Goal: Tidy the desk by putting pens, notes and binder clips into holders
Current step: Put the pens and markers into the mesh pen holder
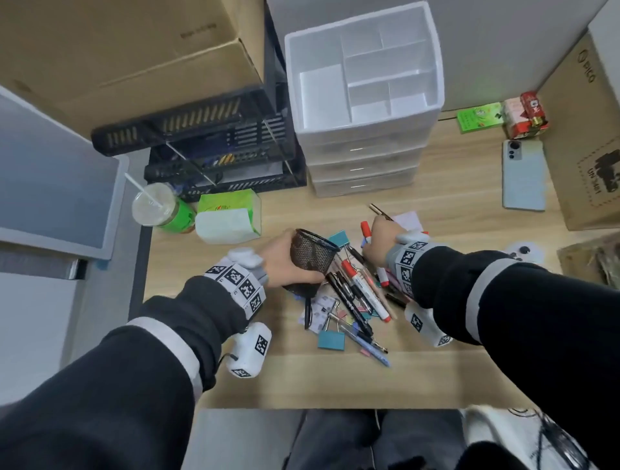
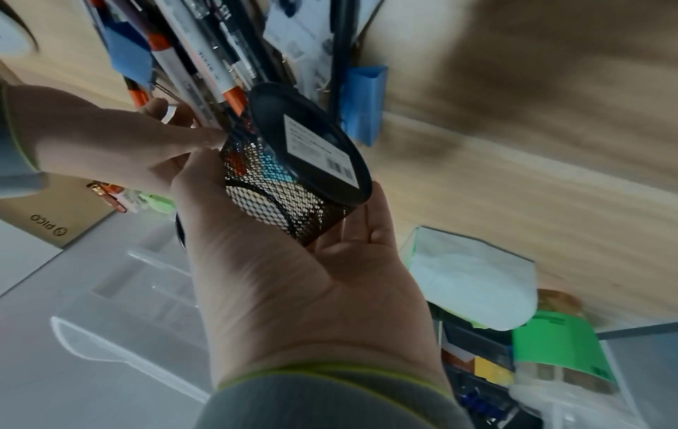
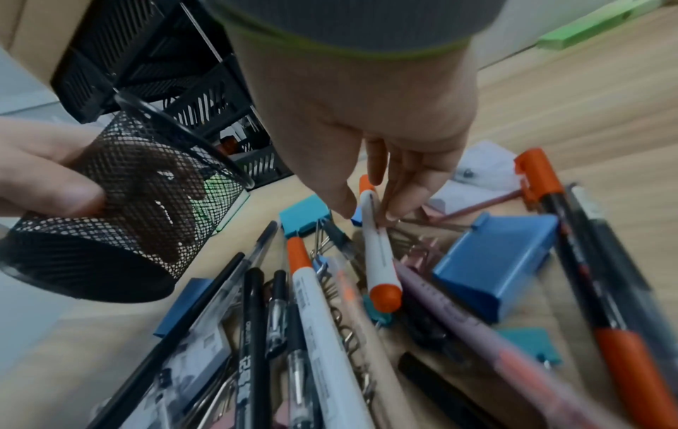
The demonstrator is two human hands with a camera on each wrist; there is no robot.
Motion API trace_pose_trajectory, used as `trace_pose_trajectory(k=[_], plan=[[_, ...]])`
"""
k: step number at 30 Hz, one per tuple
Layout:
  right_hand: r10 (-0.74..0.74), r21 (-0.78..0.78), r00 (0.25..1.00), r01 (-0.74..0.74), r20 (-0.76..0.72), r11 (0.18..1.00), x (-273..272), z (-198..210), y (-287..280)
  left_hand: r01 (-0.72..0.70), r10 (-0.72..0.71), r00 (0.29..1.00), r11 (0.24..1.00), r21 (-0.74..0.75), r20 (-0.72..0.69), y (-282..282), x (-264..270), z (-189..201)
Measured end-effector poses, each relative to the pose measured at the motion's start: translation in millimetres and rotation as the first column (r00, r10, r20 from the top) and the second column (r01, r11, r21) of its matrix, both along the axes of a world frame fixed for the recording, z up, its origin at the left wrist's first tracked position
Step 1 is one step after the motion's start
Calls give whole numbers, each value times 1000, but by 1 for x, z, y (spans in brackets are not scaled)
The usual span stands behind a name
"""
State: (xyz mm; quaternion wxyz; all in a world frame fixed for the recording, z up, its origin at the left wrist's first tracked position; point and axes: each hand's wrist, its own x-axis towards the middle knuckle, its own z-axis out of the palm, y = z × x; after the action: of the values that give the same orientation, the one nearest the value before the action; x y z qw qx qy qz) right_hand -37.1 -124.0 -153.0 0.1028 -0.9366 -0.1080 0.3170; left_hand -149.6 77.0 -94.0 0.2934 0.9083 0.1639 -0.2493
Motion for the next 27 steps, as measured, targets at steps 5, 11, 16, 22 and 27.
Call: trace_pose_trajectory(k=[5, 11, 16, 22, 27], plan=[[-23, -24, 996, 21, -91, 1000, -5, 0, 1, -18, 17, 1000, 998, -56, -22, 9, -5, -9], [-45, 149, 993, 61, -111, 987, -11, 12, -1, -2, 2, 1000, 1000, -24, -9, 4, 7, -3], [150, 179, 960, -109, -237, 978, -24, 6, -3, 58, -58, 997, 998, 8, -48, -2, 18, 1], [272, 128, 956, -257, -112, 958, -38, -4, 1, 72, -70, 996, 997, 23, -60, -3, 13, -6], [271, 104, 957, -260, -106, 960, -41, -7, 4, 54, -54, 996, 998, 9, -64, 1, 8, -11]])
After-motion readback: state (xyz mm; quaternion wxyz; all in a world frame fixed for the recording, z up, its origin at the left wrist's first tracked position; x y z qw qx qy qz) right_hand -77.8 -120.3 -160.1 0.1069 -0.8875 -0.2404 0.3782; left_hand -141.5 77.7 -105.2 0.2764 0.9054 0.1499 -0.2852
